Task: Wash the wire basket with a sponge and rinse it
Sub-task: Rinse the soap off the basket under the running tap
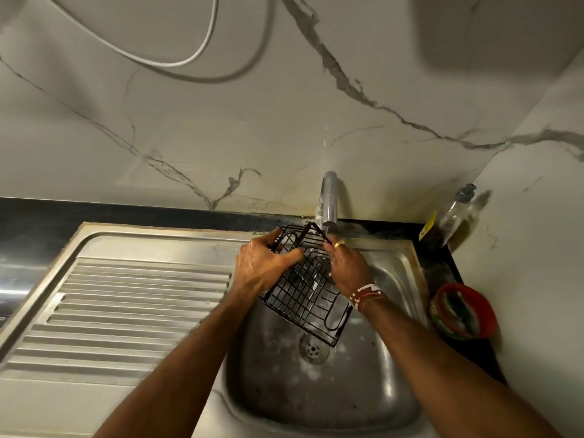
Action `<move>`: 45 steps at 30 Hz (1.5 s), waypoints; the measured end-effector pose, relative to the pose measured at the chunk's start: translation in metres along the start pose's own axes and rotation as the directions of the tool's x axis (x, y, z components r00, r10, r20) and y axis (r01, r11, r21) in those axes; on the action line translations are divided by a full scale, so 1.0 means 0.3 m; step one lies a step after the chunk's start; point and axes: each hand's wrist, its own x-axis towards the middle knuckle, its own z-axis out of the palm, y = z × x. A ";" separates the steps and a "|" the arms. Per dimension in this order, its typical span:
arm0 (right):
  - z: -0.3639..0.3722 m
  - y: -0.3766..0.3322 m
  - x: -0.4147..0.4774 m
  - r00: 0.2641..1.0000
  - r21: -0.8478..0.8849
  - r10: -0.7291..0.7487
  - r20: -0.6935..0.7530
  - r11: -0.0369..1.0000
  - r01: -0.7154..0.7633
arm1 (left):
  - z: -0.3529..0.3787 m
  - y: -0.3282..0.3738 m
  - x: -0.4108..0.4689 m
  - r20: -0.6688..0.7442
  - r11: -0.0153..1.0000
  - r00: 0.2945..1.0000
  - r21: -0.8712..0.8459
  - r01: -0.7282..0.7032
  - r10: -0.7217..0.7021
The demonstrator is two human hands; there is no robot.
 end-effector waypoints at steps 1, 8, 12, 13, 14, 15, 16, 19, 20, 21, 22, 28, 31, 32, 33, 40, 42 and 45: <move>-0.003 -0.007 -0.005 1.000 0.006 0.001 -0.010 1.000 -0.001 | -0.002 0.000 0.004 0.002 1.000 1.000 0.004 0.003 -0.003; 0.020 -0.033 0.057 0.997 0.038 -0.070 0.029 0.997 0.069 | 0.001 -0.013 -0.030 -0.025 0.995 0.999 -0.092 0.026 -0.028; 0.033 0.002 0.028 0.997 -0.013 -0.032 0.069 0.999 0.033 | -0.058 -0.031 -0.021 -0.069 0.986 0.997 -0.166 0.029 -0.041; 0.042 -0.015 0.037 0.998 -0.008 -0.041 0.042 0.999 0.041 | -0.064 -0.031 -0.022 -0.080 0.983 0.996 -0.180 0.029 -0.044; 0.054 -0.035 0.049 0.998 -0.013 -0.054 0.014 0.998 0.054 | -0.065 -0.033 -0.024 -0.085 0.981 0.995 -0.192 0.037 -0.054; 0.058 -0.055 0.061 0.997 -0.027 -0.069 -0.018 0.997 0.069 | -0.066 -0.033 -0.027 -0.092 0.978 0.994 -0.203 0.042 -0.062; 0.050 -0.070 0.072 0.996 -0.041 -0.081 -0.042 0.996 0.080 | -0.068 -0.033 -0.030 -0.095 0.975 0.993 -0.217 0.053 -0.075; 0.039 -0.032 0.069 0.993 -0.036 -0.111 0.036 0.993 0.112 | -0.085 -0.030 -0.030 -0.059 0.970 0.996 -0.239 0.051 -0.067; 0.032 -0.018 0.056 0.991 -0.022 -0.108 0.082 0.994 0.111 | -0.095 -0.028 -0.029 -0.045 0.973 0.997 -0.226 0.045 -0.056; 0.028 -0.005 0.044 0.988 -0.007 -0.093 0.127 0.995 0.095 | -0.103 -0.032 -0.025 -0.037 0.976 0.998 -0.214 0.042 -0.051; 0.026 0.003 0.039 0.985 -0.007 -0.076 0.158 0.997 0.078 | -0.113 -0.037 -0.025 -0.040 0.973 0.997 -0.226 0.052 -0.062; 0.044 0.006 0.045 0.987 -0.117 -0.084 0.138 0.988 0.101 | -0.156 -0.073 -0.044 -0.100 0.944 0.987 -0.320 0.086 -0.124; 0.052 -0.074 0.072 0.982 -0.056 -0.188 0.028 0.980 0.190 | -0.141 -0.071 -0.072 -0.090 0.934 0.988 -0.345 0.090 -0.128; 0.052 -0.092 0.076 0.974 -0.049 -0.222 0.035 0.974 0.223 | -0.135 -0.077 -0.081 -0.091 0.936 0.988 -0.340 0.087 -0.124; 0.056 -0.089 0.076 0.967 -0.053 -0.247 0.062 0.967 0.250 | -0.131 -0.080 -0.087 -0.092 0.938 0.989 -0.337 0.080 -0.118; 0.022 0.090 -0.004 0.955 -0.120 -0.046 0.294 0.989 0.085 | -0.182 -0.097 -0.091 -0.109 0.937 0.989 -0.345 0.054 -0.097; 0.023 0.109 -0.019 0.963 -0.139 -0.045 0.266 0.987 0.085 | -0.186 -0.100 -0.088 -0.113 0.934 0.990 -0.355 0.041 -0.086; 0.047 0.041 0.005 0.983 -0.067 -0.134 0.130 0.987 0.143 | -0.147 -0.093 -0.092 -0.076 0.919 0.994 -0.393 0.040 -0.076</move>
